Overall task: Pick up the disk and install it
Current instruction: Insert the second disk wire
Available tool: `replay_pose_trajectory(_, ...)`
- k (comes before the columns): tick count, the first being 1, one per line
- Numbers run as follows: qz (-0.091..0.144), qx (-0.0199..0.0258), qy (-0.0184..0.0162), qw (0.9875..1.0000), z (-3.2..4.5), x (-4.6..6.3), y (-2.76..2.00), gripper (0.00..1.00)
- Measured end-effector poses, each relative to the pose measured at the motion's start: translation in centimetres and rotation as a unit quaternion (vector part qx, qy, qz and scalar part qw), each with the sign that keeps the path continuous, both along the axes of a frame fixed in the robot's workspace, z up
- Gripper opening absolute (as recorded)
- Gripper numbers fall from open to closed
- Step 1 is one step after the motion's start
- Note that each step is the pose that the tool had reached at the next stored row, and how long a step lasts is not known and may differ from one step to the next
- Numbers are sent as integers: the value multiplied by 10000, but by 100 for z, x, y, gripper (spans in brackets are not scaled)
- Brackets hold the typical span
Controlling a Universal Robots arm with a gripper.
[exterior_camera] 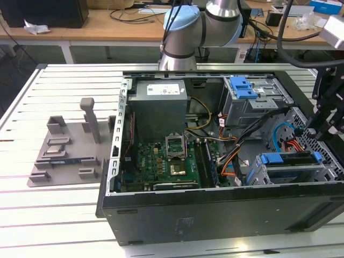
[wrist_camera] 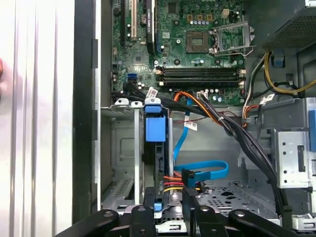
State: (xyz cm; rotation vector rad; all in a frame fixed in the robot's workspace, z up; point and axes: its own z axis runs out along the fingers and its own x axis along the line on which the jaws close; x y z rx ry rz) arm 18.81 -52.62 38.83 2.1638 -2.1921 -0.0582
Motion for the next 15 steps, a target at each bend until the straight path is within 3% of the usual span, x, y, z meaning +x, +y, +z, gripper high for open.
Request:
replay_pose_trajectory(3,6,2,0,10000,-64,-69,49,36)
replay_pose_trajectory(5,20,20,0,10000,-89,-83,66,36)
replay_pose_trajectory(6,46,56,0,10000,-122,-92,95,36)
replay_pose_trajectory(7,66,60,-3,10000,-127,-94,117,36)
replay_pose_trajectory(13,83,63,-14,9999,-92,-122,120,36)
replay_pose_trajectory(15,96,68,-14,9999,-166,-126,120,36)
